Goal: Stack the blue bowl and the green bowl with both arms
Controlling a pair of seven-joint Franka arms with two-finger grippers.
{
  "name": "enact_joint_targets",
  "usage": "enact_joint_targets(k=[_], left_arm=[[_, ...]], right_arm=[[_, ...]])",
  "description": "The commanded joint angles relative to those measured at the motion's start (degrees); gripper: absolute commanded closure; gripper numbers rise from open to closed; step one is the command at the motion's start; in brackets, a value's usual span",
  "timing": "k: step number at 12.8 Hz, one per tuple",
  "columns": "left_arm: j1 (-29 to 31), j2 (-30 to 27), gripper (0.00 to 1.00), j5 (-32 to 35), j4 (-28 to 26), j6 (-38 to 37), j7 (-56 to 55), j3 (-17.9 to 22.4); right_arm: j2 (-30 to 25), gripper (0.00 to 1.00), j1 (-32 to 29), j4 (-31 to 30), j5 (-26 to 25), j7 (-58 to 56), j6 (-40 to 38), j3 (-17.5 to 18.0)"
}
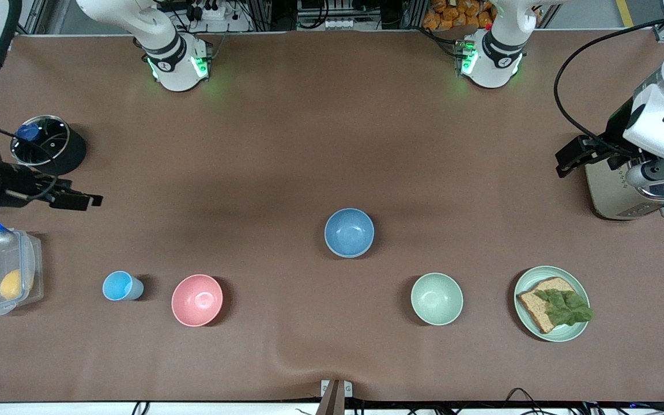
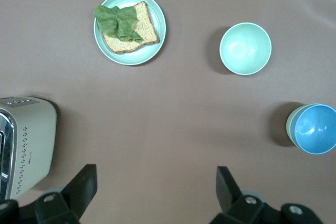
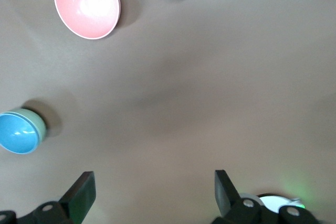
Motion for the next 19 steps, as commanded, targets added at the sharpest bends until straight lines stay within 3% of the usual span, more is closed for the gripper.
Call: enact_joint_targets(k=[1, 4, 5, 7, 10, 12, 14, 16, 19], left_arm=[[-0.6, -1.7, 0.0, -1.4, -1.3, -0.6, 1.5, 0.8], [-0.4, -1.7, 0.0, -1.4, -1.4, -0.7, 1.7, 0.7], [-0.4, -1.7, 0.0, -1.4, -1.5, -0.8, 1.6, 0.7], [-0.4, -1.7, 0.0, -0.5, -1.2, -2.9, 3.5, 0.8], [-0.2, -1.8, 0.0, -0.6, -1.2, -4.2, 6.5, 1.2], [-0.2, -1.8, 0.0, -0.6, -1.1, -4.2, 6.6, 1.2], [-0.3, -2.8, 0.0, -0.6, -1.6, -4.5, 6.7, 1.1], [-0.2, -2.9, 0.0, -0.6, -1.8, -4.6, 6.6, 1.0], [-0.3, -3.1, 0.0, -0.6, -1.8, -4.6, 6.6, 0.7]], right_arm=[[-1.2, 0.0, 1.0, 0.4, -3.3, -4.4, 0.2, -0.3], [-1.4, 0.0, 0.4, 0.5, -5.4, -5.0, 0.6, 1.4], [-2.0, 0.0, -1.7, 0.5, -9.1, -4.9, 0.9, 6.0], [-6.1, 0.0, -9.8, -0.2, -16.3, -4.0, 3.0, 18.9], [-10.2, 0.0, -21.8, -0.8, -21.5, -1.4, 3.8, 33.9], [-15.1, 0.0, -27.1, -5.3, -25.7, -1.3, 6.8, 41.4], [-21.9, 0.0, -32.4, -13.8, -27.0, -1.3, 11.3, 47.4], [-23.6, 0.0, -35.5, -16.3, -28.9, -1.1, 13.2, 51.3], [-23.5, 0.0, -34.3, -16.0, -30.4, 4.7, 15.1, 51.3]])
